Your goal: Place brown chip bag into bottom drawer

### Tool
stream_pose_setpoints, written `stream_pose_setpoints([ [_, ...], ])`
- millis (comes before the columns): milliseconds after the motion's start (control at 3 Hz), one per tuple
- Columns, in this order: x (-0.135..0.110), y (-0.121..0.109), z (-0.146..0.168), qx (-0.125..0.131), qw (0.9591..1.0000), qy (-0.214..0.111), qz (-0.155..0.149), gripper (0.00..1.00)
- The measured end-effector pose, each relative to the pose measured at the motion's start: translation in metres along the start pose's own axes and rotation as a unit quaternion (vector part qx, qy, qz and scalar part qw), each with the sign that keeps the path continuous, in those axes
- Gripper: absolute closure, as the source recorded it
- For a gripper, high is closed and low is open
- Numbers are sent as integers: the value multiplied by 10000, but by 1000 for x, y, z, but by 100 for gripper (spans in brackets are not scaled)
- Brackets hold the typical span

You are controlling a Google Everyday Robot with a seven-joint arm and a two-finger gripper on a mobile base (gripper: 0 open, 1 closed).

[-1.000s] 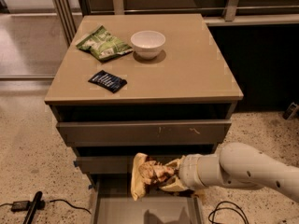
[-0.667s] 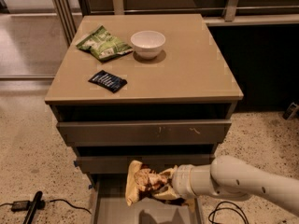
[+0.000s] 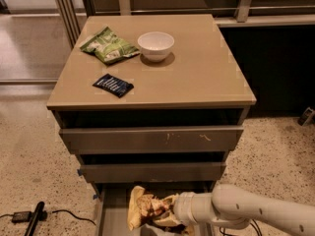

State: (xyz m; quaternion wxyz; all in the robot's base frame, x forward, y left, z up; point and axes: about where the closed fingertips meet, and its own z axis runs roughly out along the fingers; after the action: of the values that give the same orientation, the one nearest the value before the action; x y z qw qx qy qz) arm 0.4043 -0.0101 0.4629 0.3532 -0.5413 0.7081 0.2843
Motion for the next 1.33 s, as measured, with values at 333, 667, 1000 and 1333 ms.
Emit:
stream_pose_setpoints([
  [333,30,2,32,3,9999,9,138,100],
  [667,58,-4,65,2,9998,105,189,100],
  [1000,85,-19,86,19,9995,314,98,100],
  [1333,109,-42,84,247,9984,510,29,100],
])
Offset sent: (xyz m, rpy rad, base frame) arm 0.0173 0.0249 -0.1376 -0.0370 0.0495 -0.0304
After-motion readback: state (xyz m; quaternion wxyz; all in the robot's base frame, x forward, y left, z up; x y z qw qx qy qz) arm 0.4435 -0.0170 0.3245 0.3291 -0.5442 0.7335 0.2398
